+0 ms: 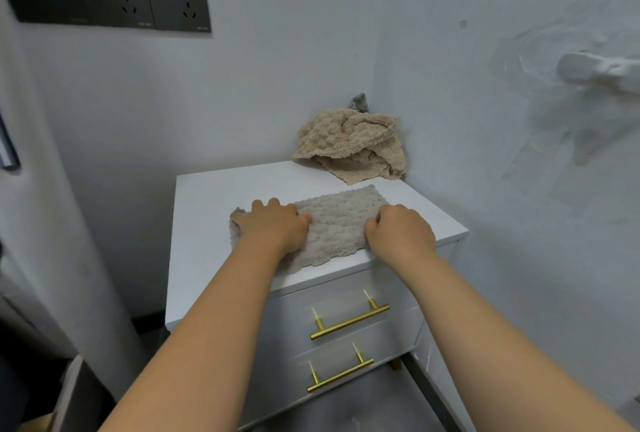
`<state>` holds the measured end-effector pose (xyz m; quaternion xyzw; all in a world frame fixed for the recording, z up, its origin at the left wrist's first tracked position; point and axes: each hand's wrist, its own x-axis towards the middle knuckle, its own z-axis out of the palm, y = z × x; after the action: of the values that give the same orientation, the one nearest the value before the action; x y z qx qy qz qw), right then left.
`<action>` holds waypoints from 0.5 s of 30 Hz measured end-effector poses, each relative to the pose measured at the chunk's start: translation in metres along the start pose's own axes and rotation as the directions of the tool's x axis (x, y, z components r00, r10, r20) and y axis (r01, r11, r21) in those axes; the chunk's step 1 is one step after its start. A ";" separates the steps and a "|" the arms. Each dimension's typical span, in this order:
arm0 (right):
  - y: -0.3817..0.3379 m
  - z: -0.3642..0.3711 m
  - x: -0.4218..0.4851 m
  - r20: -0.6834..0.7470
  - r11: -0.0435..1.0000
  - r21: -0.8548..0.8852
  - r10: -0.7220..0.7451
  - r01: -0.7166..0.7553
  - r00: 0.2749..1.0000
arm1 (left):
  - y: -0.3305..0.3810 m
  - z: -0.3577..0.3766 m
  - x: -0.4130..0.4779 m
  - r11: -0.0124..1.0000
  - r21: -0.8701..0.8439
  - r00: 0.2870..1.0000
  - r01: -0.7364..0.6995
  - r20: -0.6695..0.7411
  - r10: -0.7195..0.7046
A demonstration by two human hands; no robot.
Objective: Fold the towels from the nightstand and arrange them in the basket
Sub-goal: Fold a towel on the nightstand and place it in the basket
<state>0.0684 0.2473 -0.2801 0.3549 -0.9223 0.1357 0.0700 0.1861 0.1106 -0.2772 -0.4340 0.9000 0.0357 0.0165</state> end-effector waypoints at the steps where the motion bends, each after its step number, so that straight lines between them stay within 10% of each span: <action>1: 0.000 0.000 -0.002 0.019 1.000 -0.008 -0.007 0.008 1.000 | -0.003 -0.003 -0.002 1.000 0.002 1.000 0.001 0.003 -0.001; 15: 0.013 0.009 0.003 0.258 0.979 0.197 -0.101 0.050 0.961 | -0.025 -0.031 -0.021 0.935 -0.315 0.954 -0.161 0.193 0.229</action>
<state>0.0578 0.2517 -0.2910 0.4100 -0.8921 0.1706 -0.0833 0.2189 0.1090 -0.2464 -0.3327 0.9154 0.2208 0.0503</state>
